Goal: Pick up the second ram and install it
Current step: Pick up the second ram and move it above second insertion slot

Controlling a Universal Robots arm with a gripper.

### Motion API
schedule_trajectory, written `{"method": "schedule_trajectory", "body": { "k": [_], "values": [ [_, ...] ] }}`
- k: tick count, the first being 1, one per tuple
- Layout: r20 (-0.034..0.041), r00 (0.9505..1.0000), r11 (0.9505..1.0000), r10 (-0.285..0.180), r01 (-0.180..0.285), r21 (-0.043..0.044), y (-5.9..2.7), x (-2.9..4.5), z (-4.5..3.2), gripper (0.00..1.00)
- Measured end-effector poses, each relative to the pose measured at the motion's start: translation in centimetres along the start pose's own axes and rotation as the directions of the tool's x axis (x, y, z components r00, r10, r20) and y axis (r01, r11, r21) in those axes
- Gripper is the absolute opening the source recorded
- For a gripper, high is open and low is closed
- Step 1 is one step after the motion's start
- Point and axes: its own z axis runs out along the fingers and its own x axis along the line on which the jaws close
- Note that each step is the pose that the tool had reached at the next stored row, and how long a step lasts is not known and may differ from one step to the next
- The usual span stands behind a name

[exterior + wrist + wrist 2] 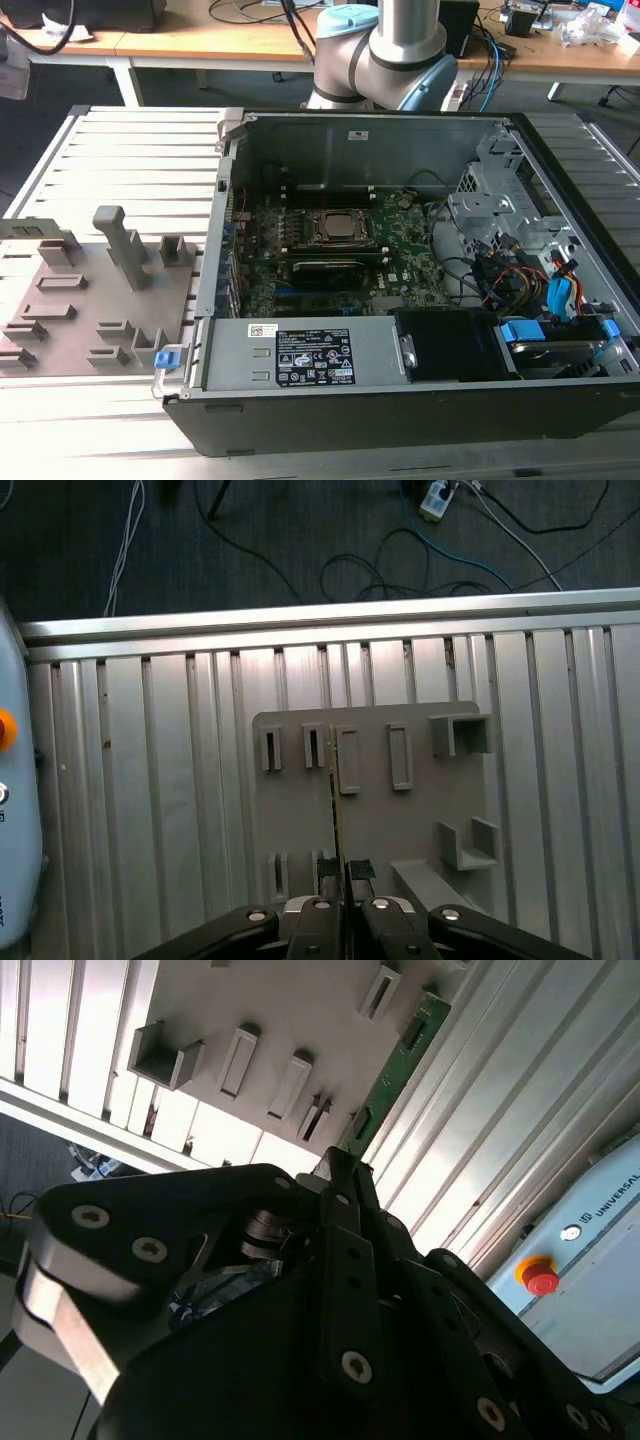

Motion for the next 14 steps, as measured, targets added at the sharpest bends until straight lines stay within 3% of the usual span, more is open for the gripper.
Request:
{"method": "schedule_trajectory", "body": {
  "k": [4,14],
  "values": [
    [0.0007,1.0,1.0,0.0,0.0,-0.0001,0.05,-0.05,-1.1,0.14],
    [0.0022,1.0,1.0,0.0,0.0,-0.0001,0.13,-0.13,-2.85,0.14]
  ]
}}
